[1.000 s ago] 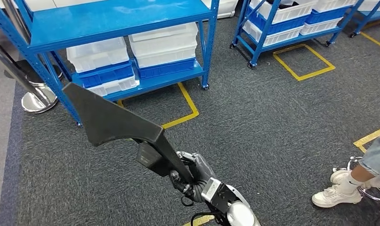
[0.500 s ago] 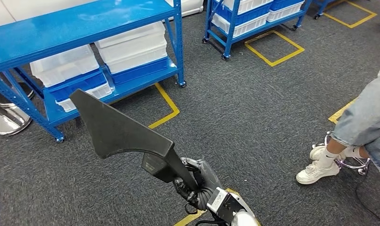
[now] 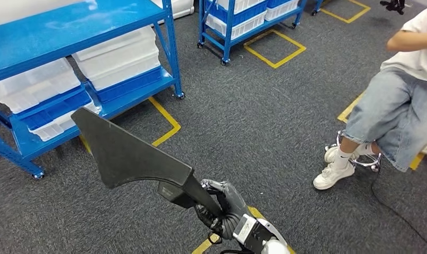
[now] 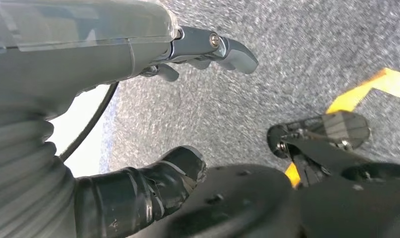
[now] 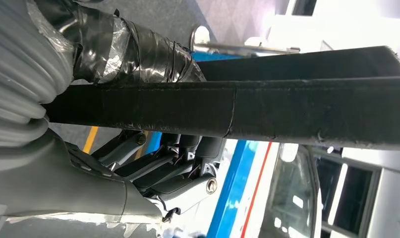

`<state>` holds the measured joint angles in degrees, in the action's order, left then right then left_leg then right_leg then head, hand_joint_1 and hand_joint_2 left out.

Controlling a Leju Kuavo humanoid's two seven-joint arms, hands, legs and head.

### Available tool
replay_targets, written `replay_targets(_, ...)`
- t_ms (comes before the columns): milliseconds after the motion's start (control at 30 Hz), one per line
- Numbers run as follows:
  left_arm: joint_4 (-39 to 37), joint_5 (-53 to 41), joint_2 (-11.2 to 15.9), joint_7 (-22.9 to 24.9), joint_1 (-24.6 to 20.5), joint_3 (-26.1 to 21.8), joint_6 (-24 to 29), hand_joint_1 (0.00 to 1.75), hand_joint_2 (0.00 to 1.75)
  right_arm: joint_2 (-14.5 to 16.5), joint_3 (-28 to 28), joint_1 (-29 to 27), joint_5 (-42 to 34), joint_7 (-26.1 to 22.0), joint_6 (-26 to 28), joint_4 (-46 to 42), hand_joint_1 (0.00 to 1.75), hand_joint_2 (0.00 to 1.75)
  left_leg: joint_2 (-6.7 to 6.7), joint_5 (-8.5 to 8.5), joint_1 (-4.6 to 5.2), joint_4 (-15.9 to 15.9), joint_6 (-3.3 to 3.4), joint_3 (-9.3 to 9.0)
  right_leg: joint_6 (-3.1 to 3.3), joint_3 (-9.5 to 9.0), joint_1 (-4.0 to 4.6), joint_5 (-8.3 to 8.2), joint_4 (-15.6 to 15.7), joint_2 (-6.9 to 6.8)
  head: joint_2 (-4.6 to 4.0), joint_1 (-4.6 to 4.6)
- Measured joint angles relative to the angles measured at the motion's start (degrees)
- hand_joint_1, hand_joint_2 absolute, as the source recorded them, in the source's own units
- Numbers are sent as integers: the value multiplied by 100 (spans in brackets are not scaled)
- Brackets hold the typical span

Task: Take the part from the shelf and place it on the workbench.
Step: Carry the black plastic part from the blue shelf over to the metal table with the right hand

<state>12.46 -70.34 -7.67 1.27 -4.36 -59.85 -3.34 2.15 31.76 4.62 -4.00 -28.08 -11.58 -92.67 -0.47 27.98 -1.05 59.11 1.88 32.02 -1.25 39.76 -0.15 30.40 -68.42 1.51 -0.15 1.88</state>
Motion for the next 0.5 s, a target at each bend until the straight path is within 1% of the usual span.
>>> replay_targets(33, 0, -1, 1, 0, 4, 1, 0, 0, 175, -3, 0, -2, 0, 0, 0, -4, 169, 175, 73, 2, 8, 0, 6, 5, -19, 171, -10, 161, -363, -61, 0, 1)
replay_targets(67, 0, -2, 3, 0, 6, 1, -1, 0, 175, -9, 0, -9, 0, 1, 0, -7, 169, 175, 147, 5, 13, 0, 9, 8, -32, 295, -20, 244, -629, -89, 0, 1)
replay_targets(100, 0, -3, 4, 0, 7, 1, -2, 0, 175, -17, 0, -16, 0, 1, 1, -7, 169, 175, 219, 10, 16, 1, 10, 7, -36, 334, -26, 230, -723, -104, 0, 1)
replay_targets(133, 0, -4, 5, 0, 3, 2, -4, 0, 175, -27, -1, -22, 0, 1, 1, -8, 169, 175, 282, 16, 17, 1, 9, 3, -31, 256, -26, 114, -585, -122, 0, 1)
replay_targets(167, 0, -5, 4, 0, -2, 3, -7, 0, 175, -37, -1, -25, 0, 1, 2, -13, 169, 175, 342, 23, 18, 1, 3, -6, -13, 75, -20, -66, -257, -171, 0, 1)
replay_targets(200, 0, -5, 3, 0, -5, 5, -8, 0, 175, -43, -2, -23, 0, 1, 2, -24, 169, 175, 393, 34, 20, 1, -8, -19, 17, -148, 1, -216, 160, -290, 0, 1)
replay_targets(233, 0, -7, 2, -1, -9, 8, -9, 0, 175, -46, -2, -20, 0, 1, 2, -36, 169, 175, 437, 48, 30, 3, -28, -31, 53, -337, 36, -326, 516, -402, 0, 1)
replay_targets(267, 0, -7, 1, -2, -10, 10, -9, 0, 175, -48, -2, -17, 0, -1, 5, -50, 169, 175, 480, 61, 38, 3, -51, -41, 93, -456, 72, -378, 753, -482, 0, 1)
replay_targets(300, 0, -8, 0, -3, -12, 11, -9, 0, 175, -49, -3, -15, 0, -2, 9, -61, 169, 175, 522, 72, 45, 0, -78, -51, 127, -497, 103, -375, 853, -518, 0, 1)
replay_targets(333, 0, -9, -1, -5, -17, 14, -9, 0, 175, -52, -3, -18, 0, -3, 14, -66, 169, 175, 570, 79, 49, -10, -107, -65, 156, -490, 123, -382, 862, -463, 0, 0)
replay_targets(367, 0, -10, -1, -5, -21, 18, -9, 0, 175, -56, -5, -25, 0, -4, 20, -74, 169, 175, 595, 93, 44, -14, -138, -77, 191, -502, 103, -399, 889, -395, 0, -1)
replay_targets(400, 0, -11, -1, -6, -26, 22, -9, 0, 175, -60, -7, -30, 0, -5, 24, -82, 169, 175, 542, 128, 37, 13, -168, -83, 220, -523, 85, -417, 926, -337, 0, -2)
replay_targets(433, 0, -12, 1, -7, -28, 26, -9, 0, 175, -62, -8, -31, 0, -7, 26, -90, 169, 175, 441, 214, 32, 121, -191, -49, 255, -545, 63, -438, 961, -282, 0, -2)
replay_targets(467, 0, -13, 3, -8, -29, 28, -9, 0, 175, -63, -9, -30, 0, -8, 27, -97, 169, 175, 308, 351, 28, 338, -208, 42, 286, -568, 41, -455, 991, -232, 0, -4)
replay_targets(500, 0, -13, 4, -9, -28, 29, -9, 0, 175, -63, -9, -27, 0, -9, 28, -98, 169, 175, 183, 520, 25, 652, -215, 183, 304, -572, 45, -458, 998, -185, 0, -4)
